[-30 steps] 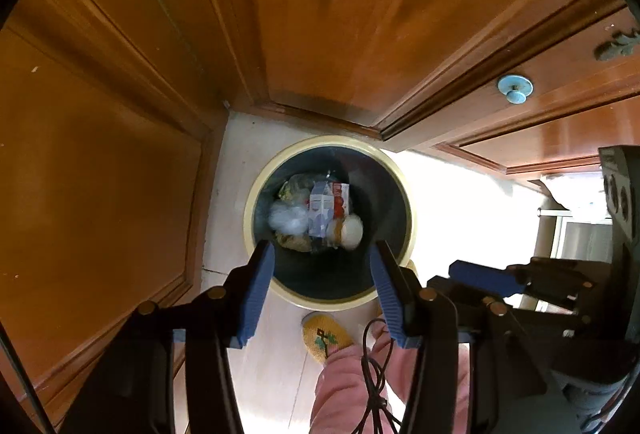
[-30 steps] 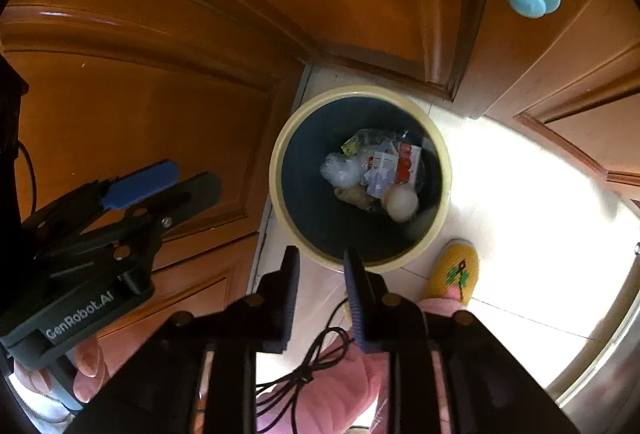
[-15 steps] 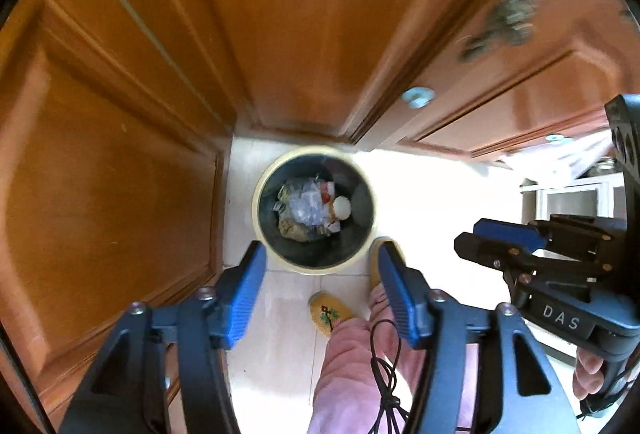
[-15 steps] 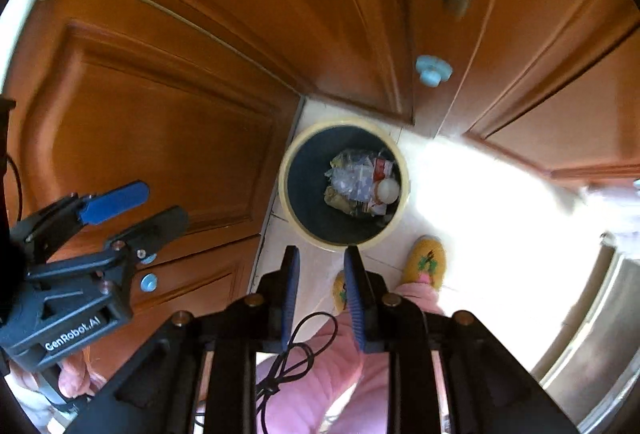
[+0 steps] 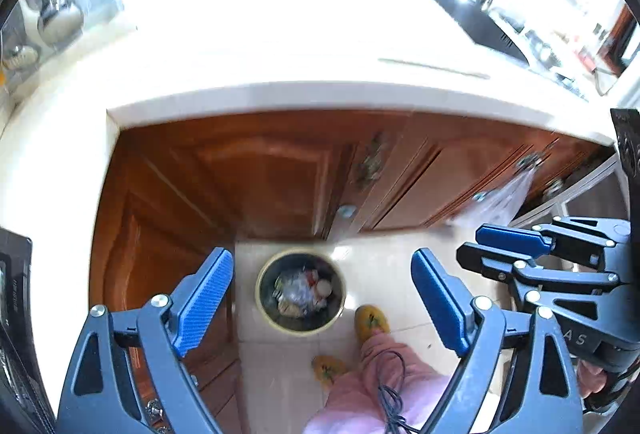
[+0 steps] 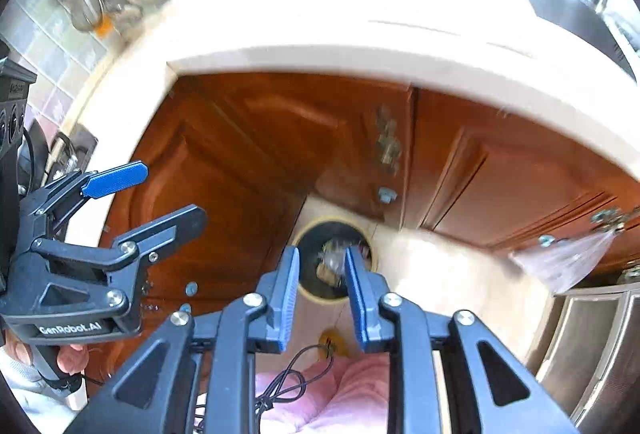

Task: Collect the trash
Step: 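Raise both tools back up to the counter, then grasp the yellow-white box with the right tool while the left tool grasps the yellow wrapper, then lift the yellow box and yellow wrapper off the counter toward the bin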

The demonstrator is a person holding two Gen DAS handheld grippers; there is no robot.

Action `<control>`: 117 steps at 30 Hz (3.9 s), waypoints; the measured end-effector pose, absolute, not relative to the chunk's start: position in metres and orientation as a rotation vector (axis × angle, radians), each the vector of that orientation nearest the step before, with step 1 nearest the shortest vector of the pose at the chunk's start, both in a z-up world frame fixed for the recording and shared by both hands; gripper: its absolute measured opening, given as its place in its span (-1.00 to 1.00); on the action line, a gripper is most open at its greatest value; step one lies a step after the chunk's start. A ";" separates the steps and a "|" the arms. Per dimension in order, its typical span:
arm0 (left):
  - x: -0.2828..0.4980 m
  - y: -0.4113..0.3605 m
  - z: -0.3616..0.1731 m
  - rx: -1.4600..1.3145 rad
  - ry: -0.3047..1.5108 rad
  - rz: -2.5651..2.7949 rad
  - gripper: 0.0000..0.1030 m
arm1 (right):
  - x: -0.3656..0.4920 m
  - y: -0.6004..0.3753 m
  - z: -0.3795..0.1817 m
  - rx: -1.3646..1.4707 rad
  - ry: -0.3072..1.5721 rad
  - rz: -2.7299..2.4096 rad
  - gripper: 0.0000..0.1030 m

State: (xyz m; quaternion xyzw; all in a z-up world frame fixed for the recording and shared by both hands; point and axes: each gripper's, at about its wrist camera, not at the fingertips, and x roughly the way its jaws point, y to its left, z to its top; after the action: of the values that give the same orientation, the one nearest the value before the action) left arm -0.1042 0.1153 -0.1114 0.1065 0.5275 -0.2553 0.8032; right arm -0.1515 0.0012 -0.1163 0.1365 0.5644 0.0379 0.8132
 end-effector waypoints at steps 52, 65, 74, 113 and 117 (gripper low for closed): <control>0.116 0.085 0.042 0.296 0.745 -0.172 0.96 | 0.086 -0.096 0.038 0.302 0.907 0.164 -0.27; 0.284 0.039 -0.035 0.324 0.863 0.002 0.99 | 0.266 -0.178 -0.069 0.604 1.056 0.158 -0.24; 0.347 0.039 -0.075 0.220 0.951 -0.005 0.99 | 0.320 -0.202 -0.133 0.752 1.043 0.146 -0.24; 0.273 0.059 -0.036 0.068 0.968 -0.097 -0.80 | 0.230 -0.172 -0.032 0.597 0.673 0.329 -0.96; 0.224 0.072 -0.008 0.062 0.938 -0.154 -0.80 | 0.178 -0.155 -0.008 0.558 0.658 0.334 -0.96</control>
State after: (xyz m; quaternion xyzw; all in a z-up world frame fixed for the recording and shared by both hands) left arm 0.2240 0.0725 -0.0079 0.0297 0.4515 -0.0743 0.8887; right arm 0.1778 -0.1553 -0.0084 0.2691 0.3174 0.1613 0.8949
